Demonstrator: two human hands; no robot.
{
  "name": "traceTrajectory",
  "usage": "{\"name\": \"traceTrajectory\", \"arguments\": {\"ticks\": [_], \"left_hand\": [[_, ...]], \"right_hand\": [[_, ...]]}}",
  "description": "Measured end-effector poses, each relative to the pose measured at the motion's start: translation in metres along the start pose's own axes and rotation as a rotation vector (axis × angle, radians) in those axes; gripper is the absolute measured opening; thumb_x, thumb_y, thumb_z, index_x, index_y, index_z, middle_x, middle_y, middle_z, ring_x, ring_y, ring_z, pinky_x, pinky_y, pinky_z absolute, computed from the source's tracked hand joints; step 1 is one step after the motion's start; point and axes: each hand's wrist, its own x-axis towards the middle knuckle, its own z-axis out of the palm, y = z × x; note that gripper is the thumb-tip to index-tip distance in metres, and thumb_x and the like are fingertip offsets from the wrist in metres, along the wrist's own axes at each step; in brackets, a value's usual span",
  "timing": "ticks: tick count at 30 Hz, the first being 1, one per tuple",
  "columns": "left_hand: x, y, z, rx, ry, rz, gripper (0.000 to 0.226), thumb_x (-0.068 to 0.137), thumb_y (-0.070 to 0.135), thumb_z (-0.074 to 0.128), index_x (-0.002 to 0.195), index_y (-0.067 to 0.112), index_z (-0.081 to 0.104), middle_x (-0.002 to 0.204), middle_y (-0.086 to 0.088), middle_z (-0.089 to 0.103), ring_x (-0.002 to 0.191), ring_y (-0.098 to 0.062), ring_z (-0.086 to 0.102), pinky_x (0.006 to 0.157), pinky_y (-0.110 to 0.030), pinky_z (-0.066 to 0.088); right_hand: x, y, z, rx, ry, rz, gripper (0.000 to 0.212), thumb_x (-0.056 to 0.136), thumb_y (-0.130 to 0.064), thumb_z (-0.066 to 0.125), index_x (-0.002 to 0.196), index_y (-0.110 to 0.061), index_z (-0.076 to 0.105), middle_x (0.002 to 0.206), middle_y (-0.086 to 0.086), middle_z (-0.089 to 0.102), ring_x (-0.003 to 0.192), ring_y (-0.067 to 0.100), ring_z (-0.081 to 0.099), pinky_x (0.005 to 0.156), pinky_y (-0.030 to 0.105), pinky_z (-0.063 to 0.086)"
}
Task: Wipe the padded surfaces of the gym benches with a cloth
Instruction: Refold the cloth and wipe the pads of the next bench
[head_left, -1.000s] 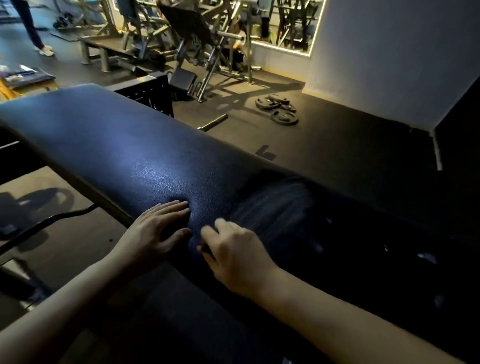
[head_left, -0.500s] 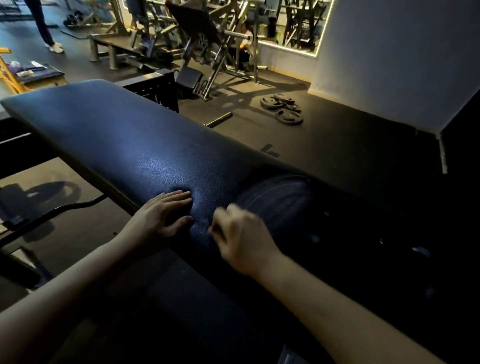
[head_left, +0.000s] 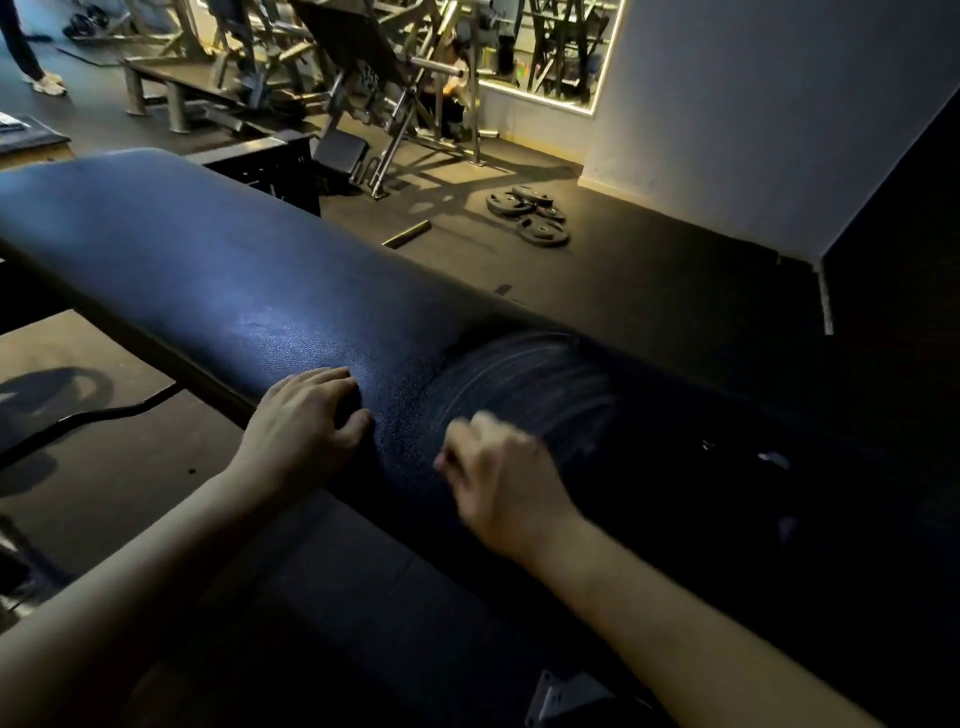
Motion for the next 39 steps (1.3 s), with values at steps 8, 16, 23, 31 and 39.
{"name": "traceTrajectory", "arguments": {"ticks": [8, 16, 23, 31, 39], "left_hand": [[-0.032, 0.04, 0.007, 0.011, 0.002, 0.07, 0.074, 0.08, 0.079, 0.045, 0.12, 0.023, 0.072, 0.132, 0.006, 0.067, 0.122, -0.021, 0.056, 0.103, -0.04, 0.045], [-0.038, 0.041, 0.008, -0.006, 0.022, 0.04, 0.072, 0.08, 0.081, 0.044, 0.119, 0.027, 0.071, 0.128, 0.008, 0.064, 0.118, -0.02, 0.053, 0.1, -0.039, 0.047], [-0.039, 0.035, 0.01, -0.037, 0.012, 0.063, 0.073, 0.081, 0.078, 0.049, 0.124, 0.024, 0.072, 0.129, 0.01, 0.065, 0.119, -0.019, 0.054, 0.101, -0.043, 0.048], [-0.031, 0.021, -0.007, 0.015, -0.021, 0.201, 0.067, 0.083, 0.082, 0.049, 0.118, 0.031, 0.074, 0.126, 0.012, 0.068, 0.114, -0.018, 0.062, 0.094, -0.044, 0.053], [-0.022, -0.001, -0.018, 0.086, -0.137, 0.257, 0.085, 0.07, 0.095, 0.052, 0.127, 0.036, 0.07, 0.137, 0.013, 0.063, 0.127, -0.014, 0.055, 0.102, -0.036, 0.052]], "right_hand": [[0.019, 0.181, -0.048, -0.232, 0.105, 0.507, 0.023, 0.103, -0.033, 0.05, 0.11, -0.013, 0.058, 0.11, 0.018, 0.063, 0.099, 0.04, 0.063, 0.08, 0.041, 0.051], [-0.033, 0.027, -0.013, 0.039, -0.021, -0.111, 0.024, 0.098, -0.037, 0.045, 0.095, -0.017, 0.057, 0.09, 0.005, 0.058, 0.078, 0.026, 0.059, 0.064, 0.038, 0.048], [0.041, 0.185, -0.039, -0.237, 0.13, 0.522, 0.024, 0.103, -0.031, 0.05, 0.113, -0.011, 0.058, 0.112, 0.019, 0.063, 0.1, 0.042, 0.063, 0.082, 0.044, 0.051], [0.017, 0.012, -0.004, 0.071, -0.02, -0.105, 0.02, 0.099, -0.035, 0.05, 0.097, -0.017, 0.058, 0.095, 0.008, 0.059, 0.083, 0.029, 0.061, 0.069, 0.039, 0.049], [0.087, 0.175, -0.025, -0.178, 0.122, 0.518, 0.024, 0.103, -0.032, 0.05, 0.11, -0.012, 0.059, 0.111, 0.019, 0.063, 0.101, 0.041, 0.062, 0.081, 0.043, 0.05]]}}
